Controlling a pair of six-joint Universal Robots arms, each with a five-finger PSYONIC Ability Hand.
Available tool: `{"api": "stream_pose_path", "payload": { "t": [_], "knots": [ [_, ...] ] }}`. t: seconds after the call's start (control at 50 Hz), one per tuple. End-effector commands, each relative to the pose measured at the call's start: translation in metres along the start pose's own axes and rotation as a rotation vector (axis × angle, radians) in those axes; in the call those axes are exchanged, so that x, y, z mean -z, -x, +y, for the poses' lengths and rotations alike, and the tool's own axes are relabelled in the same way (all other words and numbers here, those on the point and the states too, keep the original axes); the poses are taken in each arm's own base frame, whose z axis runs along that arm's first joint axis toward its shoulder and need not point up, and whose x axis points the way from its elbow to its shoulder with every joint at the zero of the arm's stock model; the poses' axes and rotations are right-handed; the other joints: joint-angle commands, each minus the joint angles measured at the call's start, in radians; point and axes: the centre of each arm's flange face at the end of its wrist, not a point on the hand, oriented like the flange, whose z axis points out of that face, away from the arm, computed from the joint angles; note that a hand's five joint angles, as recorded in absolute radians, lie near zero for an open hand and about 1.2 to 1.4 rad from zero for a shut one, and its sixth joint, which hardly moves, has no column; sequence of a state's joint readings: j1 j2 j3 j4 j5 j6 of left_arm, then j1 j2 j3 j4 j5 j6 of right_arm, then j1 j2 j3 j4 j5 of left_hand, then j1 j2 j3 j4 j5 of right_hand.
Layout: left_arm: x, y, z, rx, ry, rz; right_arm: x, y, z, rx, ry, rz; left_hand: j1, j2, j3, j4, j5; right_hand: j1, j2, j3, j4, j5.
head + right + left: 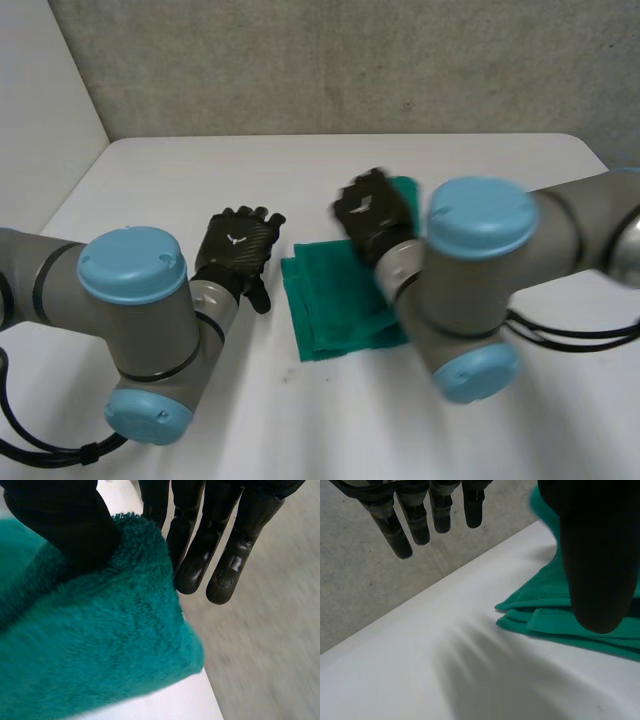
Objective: Fold the towel.
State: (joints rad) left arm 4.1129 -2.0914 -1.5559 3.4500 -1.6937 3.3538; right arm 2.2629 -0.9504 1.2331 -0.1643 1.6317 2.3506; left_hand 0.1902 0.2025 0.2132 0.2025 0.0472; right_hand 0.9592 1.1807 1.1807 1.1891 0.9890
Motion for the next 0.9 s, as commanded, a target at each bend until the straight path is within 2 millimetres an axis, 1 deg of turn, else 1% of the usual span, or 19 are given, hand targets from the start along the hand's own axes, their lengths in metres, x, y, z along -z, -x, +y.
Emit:
{"api": "stream_pose_path", "payload": {
  "t": [0.02,0.1,0.12,0.16,0.18,0.24,0.26,0.34,0.4,0.44,0.5,0.54,0.6,0.66,0.68,0.7,0.74,0.82,0.9],
  "knots": [
    [0.004,0.025,-0.01,0.016,-0.011,-0.113,0.032,0.1,-0.02,0.131,-0.16,-0.347,0.006,-0.007,-0.017,-0.007,-0.026,0.437,0.216,0.216,0.207,0.233],
    [0.003,0.03,-0.015,0.025,-0.026,-0.131,0.033,0.091,-0.013,0.112,-0.103,-0.322,0.006,-0.007,-0.017,-0.007,-0.026,-0.356,-0.577,-0.577,-0.586,-0.56],
    [0.002,0.029,-0.018,0.029,-0.036,-0.127,0.031,0.081,-0.013,0.086,-0.076,-0.278,0.006,-0.007,-0.017,-0.007,-0.026,-0.584,-0.806,-0.806,-0.814,-0.788],
    [0.001,0.028,-0.02,0.031,-0.043,-0.126,0.03,0.065,-0.015,0.041,-0.052,-0.223,0.006,-0.007,-0.017,-0.007,-0.026,-0.715,-0.937,-0.937,-0.945,-0.919],
    [0.0,0.026,-0.024,0.036,-0.057,-0.119,0.028,0.045,-0.015,-0.018,-0.035,-0.167,0.006,-0.007,-0.017,-0.007,-0.026,-0.785,-1.006,-1.006,-1.015,-0.989],
    [-0.001,0.025,-0.029,0.049,-0.074,-0.117,0.026,0.021,-0.012,-0.129,-0.016,-0.115,0.006,-0.007,-0.017,-0.007,-0.026,-0.785,-1.006,-1.006,-1.015,-0.989],
    [-0.001,0.022,-0.034,0.07,-0.094,-0.109,0.025,0.01,-0.008,-0.211,-0.007,-0.096,0.006,-0.007,-0.017,-0.007,-0.026,-0.785,-1.006,-1.006,-1.015,-0.989],
    [-0.002,0.005,-0.052,0.158,-0.152,-0.062,0.022,-0.009,-0.004,-0.423,0.003,-0.079,0.023,0.011,0.0,0.011,-0.008,-0.785,-1.006,-1.006,-1.015,-0.989],
    [-0.002,0.001,-0.057,0.183,-0.165,-0.046,0.02,-0.015,0.004,-0.525,0.028,-0.101,0.029,0.017,0.006,0.017,-0.002,-0.785,-1.006,-1.006,-1.015,-0.989],
    [-0.004,-0.017,-0.058,0.214,-0.167,0.012,0.019,-0.019,0.009,-0.58,0.054,-0.125,0.044,0.031,0.021,0.031,0.012,-0.785,-1.006,-1.006,-1.015,-0.989],
    [-0.004,-0.028,-0.056,0.211,-0.151,0.04,0.014,-0.028,0.016,-0.658,0.105,-0.172,0.047,0.035,0.024,0.034,0.015,-0.785,-1.006,-1.006,-1.015,-0.989],
    [-0.006,-0.038,-0.048,0.202,-0.12,0.059,0.012,-0.027,0.02,-0.67,0.122,-0.18,0.047,0.035,0.024,0.034,0.015,-0.785,-1.006,-1.006,-1.015,-0.989],
    [-0.013,-0.044,-0.029,0.189,-0.054,0.065,-0.004,-0.014,0.049,-0.701,0.237,-0.209,0.07,0.058,0.047,0.058,0.039,-0.785,-1.006,-1.006,-1.015,-0.989],
    [-0.015,-0.048,-0.011,0.171,0.016,0.067,-0.009,-0.005,0.06,-0.702,0.293,-0.229,0.082,0.07,0.059,0.07,0.05,-0.785,-1.006,-1.006,-1.015,-0.989],
    [-0.015,-0.048,-0.011,0.171,0.016,0.067,-0.011,-0.003,0.065,-0.699,0.323,-0.232,0.082,0.07,0.059,0.07,0.05,-0.785,-1.006,-1.006,-1.015,-0.989],
    [-0.015,-0.049,0.002,0.156,0.075,0.063,-0.011,-0.003,0.065,-0.699,0.323,-0.232,0.079,0.067,0.056,0.067,0.048,-0.785,-1.006,-1.006,-1.015,-0.989],
    [-0.009,-0.047,0.018,0.132,0.161,0.039,-0.011,-0.002,0.07,-0.691,0.359,-0.223,0.067,0.055,0.044,0.055,0.036,-0.785,-1.006,-1.006,-1.015,-0.989],
    [0.002,-0.044,0.029,0.108,0.237,0.026,-0.011,-0.005,0.072,-0.662,0.378,-0.195,0.047,0.035,0.024,0.034,0.015,-0.785,-1.006,-1.006,-1.015,-0.989],
    [0.007,-0.043,0.027,0.108,0.243,0.034,-0.01,-0.006,0.071,-0.617,0.376,-0.199,0.044,0.032,0.021,0.032,0.012,-0.785,-1.006,-1.006,-1.015,-0.989]
  ]
}}
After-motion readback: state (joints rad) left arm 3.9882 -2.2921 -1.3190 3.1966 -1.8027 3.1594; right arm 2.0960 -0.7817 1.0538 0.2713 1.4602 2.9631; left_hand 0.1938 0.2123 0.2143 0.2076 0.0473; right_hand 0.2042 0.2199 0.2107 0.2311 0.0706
